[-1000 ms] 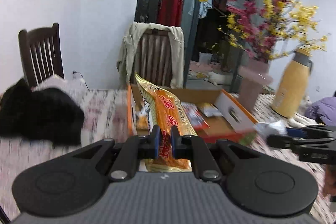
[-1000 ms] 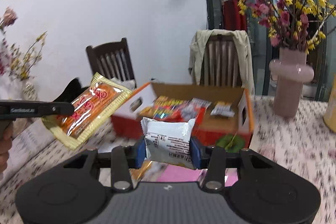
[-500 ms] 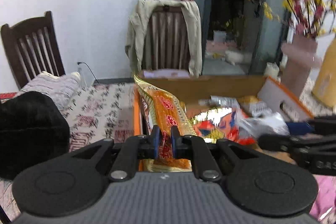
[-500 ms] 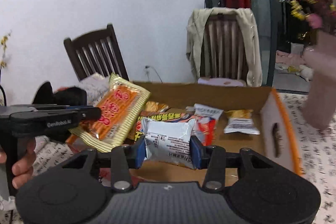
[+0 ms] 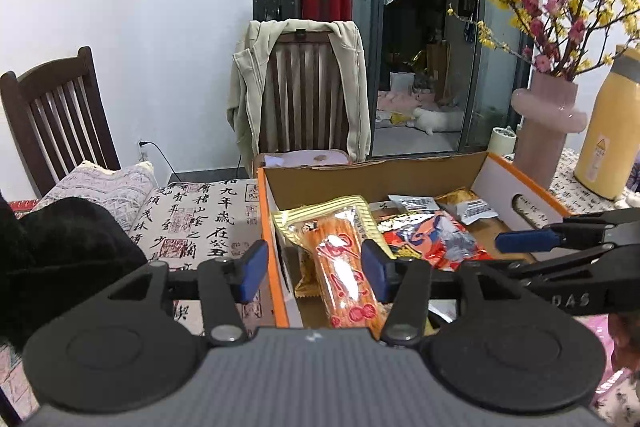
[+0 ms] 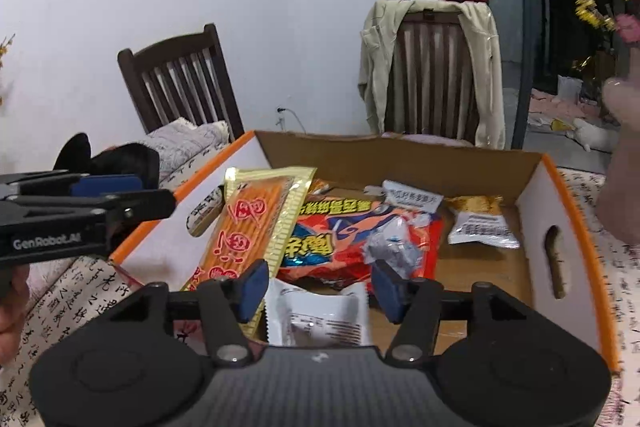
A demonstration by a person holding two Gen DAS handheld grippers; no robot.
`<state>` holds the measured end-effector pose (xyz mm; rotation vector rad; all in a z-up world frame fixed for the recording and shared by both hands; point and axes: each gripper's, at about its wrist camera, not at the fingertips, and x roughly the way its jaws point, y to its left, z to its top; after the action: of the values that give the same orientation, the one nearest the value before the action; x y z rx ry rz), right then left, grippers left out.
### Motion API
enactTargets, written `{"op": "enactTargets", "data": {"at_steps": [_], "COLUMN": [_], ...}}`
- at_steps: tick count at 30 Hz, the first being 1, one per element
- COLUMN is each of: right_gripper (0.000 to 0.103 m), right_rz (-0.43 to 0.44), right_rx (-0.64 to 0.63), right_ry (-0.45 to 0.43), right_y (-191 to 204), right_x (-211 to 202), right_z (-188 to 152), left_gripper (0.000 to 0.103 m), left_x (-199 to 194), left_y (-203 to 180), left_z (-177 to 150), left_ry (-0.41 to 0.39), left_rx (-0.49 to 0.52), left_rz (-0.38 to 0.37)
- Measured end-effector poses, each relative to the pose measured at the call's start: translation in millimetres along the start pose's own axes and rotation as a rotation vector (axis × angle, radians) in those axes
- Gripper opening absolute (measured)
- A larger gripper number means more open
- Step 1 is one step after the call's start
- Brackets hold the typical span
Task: Organize snacks
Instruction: 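Open both tools to drop the packets into the box, then move both tools back to the green protein bar packets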
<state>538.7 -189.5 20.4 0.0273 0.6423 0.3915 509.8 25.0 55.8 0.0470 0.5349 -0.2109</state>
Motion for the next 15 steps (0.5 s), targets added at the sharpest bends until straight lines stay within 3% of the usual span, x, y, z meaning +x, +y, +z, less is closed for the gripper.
{"op": "enactTargets", "data": {"at_steps": [5,10,15], "right_gripper": [0.063,0.069,0.073], "right_rz": [-0.028,-0.072,-0.077], "right_rx": [-0.027,-0.071,-0.071], "right_ry": [-0.041,-0.086,-0.118], "right_y": [-3.9,-4.8,-5.1], "right_x": [-41.6,-94.5,-151.5], "right_z": [-2.3,-13.8,-35.5], "left_gripper": [0.060,0.079,0.084], "left_x": [-37.3,-93.7,-148.9], "left_y": [-4.1,-14.0,-25.8], "left_z": [-1.3,-10.4,-32.2], "left_ry": [-0.020,-0.105,-0.135], "left_rx": [0.006,0.028,0.008], "left_rz": [0.000,0.019,0.044]}}
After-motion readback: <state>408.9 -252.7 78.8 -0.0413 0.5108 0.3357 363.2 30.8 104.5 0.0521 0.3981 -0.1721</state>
